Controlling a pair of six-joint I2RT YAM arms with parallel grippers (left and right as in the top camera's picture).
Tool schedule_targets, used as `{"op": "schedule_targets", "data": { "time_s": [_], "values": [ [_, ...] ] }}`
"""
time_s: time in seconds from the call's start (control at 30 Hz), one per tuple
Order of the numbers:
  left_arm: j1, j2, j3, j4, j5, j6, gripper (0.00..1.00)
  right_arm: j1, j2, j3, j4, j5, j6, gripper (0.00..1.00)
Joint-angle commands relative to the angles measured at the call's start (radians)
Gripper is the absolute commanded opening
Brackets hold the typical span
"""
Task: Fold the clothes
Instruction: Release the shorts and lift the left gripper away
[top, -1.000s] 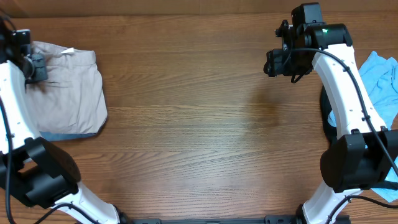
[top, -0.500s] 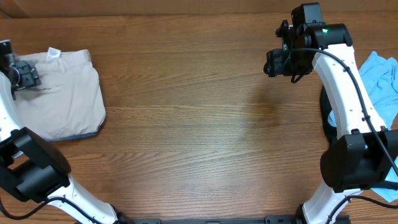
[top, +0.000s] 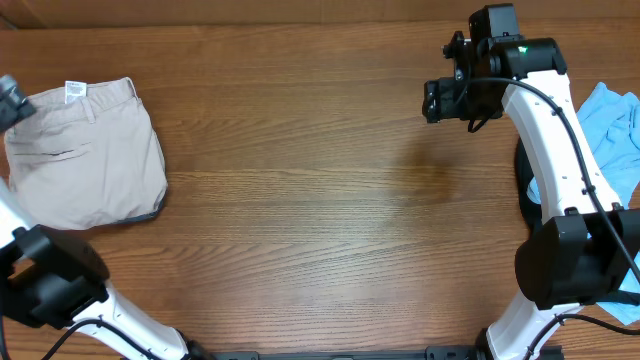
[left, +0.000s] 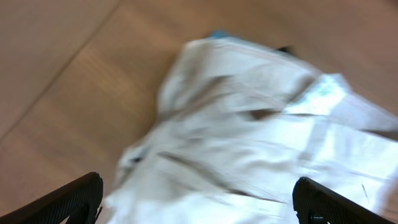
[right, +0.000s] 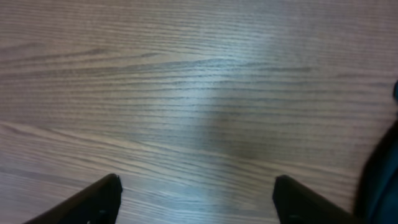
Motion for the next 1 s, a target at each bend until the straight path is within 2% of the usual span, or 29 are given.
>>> {"op": "schedule_targets", "data": {
  "time_s": [0.0,0.07,0.23,0.43,0.6,0.7,0.8,0.97],
  "values": [
    [-0.090,-0.054,0.049,-0.013,0.082,0.006,1.00,0.000,-0.008,0.015,0.009,0.008,0.000,0.92],
    [-0.141,-0.067,0.049,-0.024,0.132,0.010,1.00,0.000,-0.008,0.015,0.016,0.006,0.000,0.99],
    [-0.307,-0.073,0.049,-0.041,0.227,0.063,1.00,0.000,-0.008,0.016,0.099,0.005,0.001,1.00],
    [-0.537,-0.072,0.048,0.006,0.202,0.077,1.00,0.000,-0.008,0.016,0.252,-0.035,0.006,1.00],
    [-0.681,-0.064,0.048,0.021,0.189,0.065,1.00,0.000,-0.008,0.016,0.352,-0.016,0.076,1.00],
    [-0.706,-0.064,0.048,-0.014,0.192,0.014,1.00,0.000,-0.015,0.021,0.304,0.004,0.079,1.00],
    [-0.700,-0.064,0.048,-0.110,0.192,-0.101,1.00,-0.011,-0.043,0.021,0.242,0.046,0.158,1.00],
    [-0.692,-0.067,0.048,-0.275,0.194,-0.108,1.00,-0.047,-0.116,0.019,0.158,0.064,0.273,1.00]
  ]
}}
